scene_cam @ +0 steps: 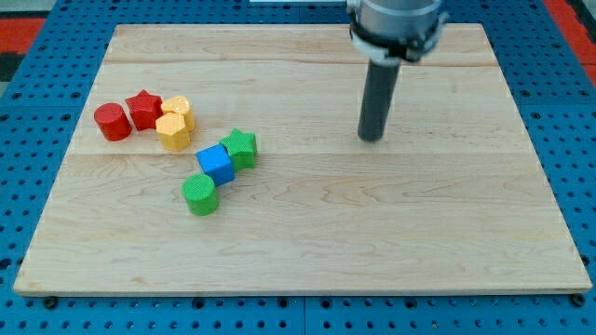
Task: Slide the yellow hexagon towards bottom of the board
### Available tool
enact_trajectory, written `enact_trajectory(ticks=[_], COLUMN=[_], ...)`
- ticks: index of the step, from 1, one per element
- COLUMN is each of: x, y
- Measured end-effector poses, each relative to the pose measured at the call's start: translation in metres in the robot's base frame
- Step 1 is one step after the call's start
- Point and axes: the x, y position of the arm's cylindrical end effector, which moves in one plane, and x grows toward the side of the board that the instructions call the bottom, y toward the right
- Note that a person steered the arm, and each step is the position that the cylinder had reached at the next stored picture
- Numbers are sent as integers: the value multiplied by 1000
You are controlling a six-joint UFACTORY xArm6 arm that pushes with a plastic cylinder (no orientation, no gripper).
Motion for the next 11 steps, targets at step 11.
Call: enact_trajectory(ticks=[11], x=[37], y=[-245])
